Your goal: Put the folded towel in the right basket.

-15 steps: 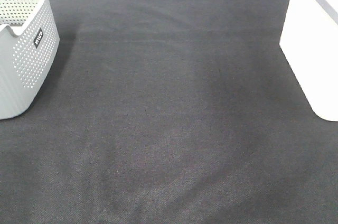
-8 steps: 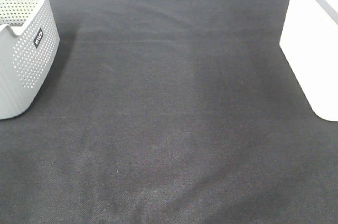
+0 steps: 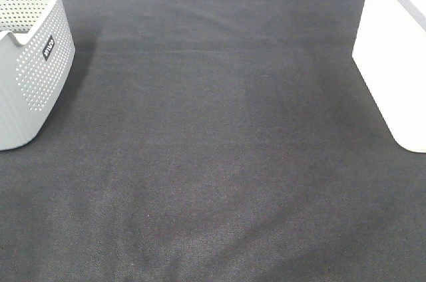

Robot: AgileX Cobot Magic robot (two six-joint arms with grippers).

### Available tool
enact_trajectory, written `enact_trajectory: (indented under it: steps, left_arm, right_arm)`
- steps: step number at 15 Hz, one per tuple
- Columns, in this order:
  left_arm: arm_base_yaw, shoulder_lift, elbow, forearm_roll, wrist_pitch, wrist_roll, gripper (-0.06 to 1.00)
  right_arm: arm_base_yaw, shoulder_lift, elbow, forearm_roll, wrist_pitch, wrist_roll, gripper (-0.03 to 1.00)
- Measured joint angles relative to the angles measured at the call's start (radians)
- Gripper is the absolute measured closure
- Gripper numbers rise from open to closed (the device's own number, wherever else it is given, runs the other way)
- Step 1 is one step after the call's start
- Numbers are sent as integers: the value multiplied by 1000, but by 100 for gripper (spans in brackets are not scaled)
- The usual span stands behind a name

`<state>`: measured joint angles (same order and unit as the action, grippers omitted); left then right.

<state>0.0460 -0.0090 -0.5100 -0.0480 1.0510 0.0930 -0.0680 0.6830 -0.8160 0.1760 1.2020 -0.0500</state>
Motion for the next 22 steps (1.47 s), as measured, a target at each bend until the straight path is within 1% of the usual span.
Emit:
enact_trajectory:
  steps: [3,5,7,9,12,22]
  left_arm:
    - [0,0,0,0,0,0,-5]
    - [0,0,0,0,0,0,-5]
    - [0,0,0,0,0,0,-5]
    - [0,0,0,0,0,0,-5]
    - [0,0,0,0,0,0,-5]
    - [0,0,0,0,0,0,-5]
  right_arm:
    - [1,-243,199,-46,-24,-6,0]
    - [33,-341,278,-71,-50,0,0]
    - [47,-438,333,-101,-79,8,0]
    - [47,-526,345,-103,-103,8,0]
    - [47,-660,358,-105,-101,8,1]
    - [47,-685,361,-96,-98,-4,1]
